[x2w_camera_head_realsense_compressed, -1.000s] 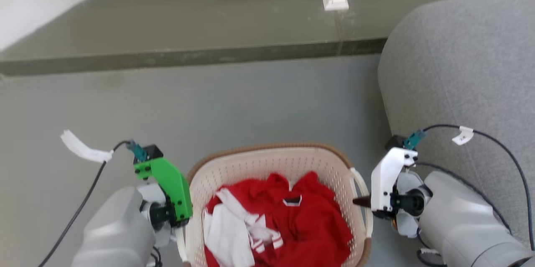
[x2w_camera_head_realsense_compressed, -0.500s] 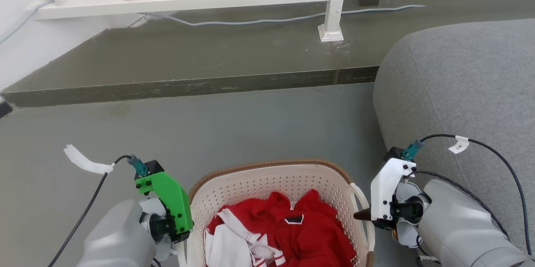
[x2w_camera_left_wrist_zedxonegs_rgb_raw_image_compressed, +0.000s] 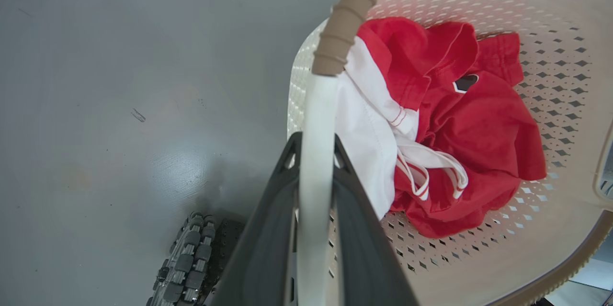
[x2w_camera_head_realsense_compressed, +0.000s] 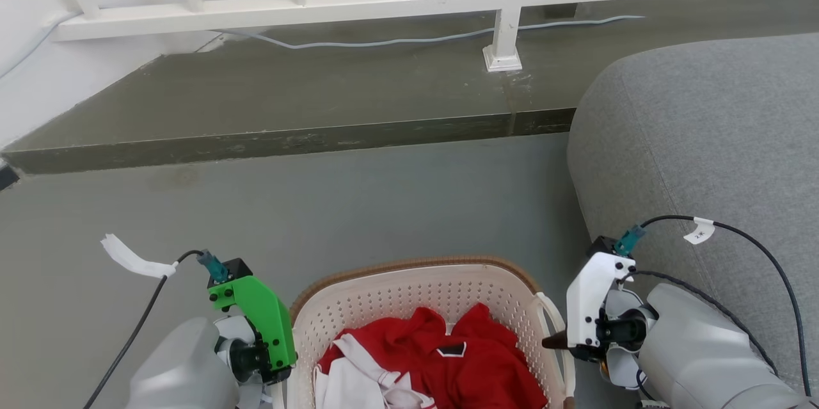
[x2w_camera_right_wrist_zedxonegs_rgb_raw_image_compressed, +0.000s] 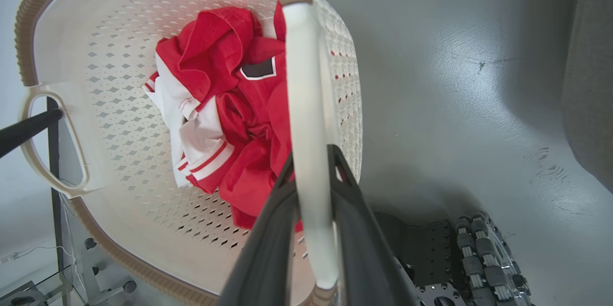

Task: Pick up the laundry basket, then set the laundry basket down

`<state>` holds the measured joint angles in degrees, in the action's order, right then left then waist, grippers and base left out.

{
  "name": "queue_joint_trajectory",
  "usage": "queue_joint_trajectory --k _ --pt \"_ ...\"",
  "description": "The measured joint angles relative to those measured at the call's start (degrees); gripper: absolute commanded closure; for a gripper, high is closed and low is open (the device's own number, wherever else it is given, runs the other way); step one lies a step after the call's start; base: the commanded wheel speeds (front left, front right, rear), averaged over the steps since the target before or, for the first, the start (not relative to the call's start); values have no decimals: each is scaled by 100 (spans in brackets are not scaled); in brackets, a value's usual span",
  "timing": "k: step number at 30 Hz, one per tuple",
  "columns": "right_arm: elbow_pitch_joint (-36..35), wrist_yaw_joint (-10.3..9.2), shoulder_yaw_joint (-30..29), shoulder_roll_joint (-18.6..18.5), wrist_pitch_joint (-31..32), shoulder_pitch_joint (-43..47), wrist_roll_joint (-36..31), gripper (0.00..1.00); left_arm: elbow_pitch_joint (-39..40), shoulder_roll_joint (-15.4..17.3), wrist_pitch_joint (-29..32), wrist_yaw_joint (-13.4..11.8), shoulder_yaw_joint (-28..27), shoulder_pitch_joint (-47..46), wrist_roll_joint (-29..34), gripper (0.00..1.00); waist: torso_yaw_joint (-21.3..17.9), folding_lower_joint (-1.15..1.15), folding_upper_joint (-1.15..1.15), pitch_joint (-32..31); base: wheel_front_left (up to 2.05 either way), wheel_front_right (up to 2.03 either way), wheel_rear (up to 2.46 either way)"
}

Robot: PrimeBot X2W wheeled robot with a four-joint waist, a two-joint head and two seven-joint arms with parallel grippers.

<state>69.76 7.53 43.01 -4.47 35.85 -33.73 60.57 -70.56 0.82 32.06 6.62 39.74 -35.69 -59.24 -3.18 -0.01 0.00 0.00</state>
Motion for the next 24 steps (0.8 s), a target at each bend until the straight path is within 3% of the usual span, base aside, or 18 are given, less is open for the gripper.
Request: queue_joint_trajectory --k 24 --pt "80 0 1 51 0 0 53 100 -2 5 -36 0 66 0 -43 100 -23 0 0 21 0 0 0"
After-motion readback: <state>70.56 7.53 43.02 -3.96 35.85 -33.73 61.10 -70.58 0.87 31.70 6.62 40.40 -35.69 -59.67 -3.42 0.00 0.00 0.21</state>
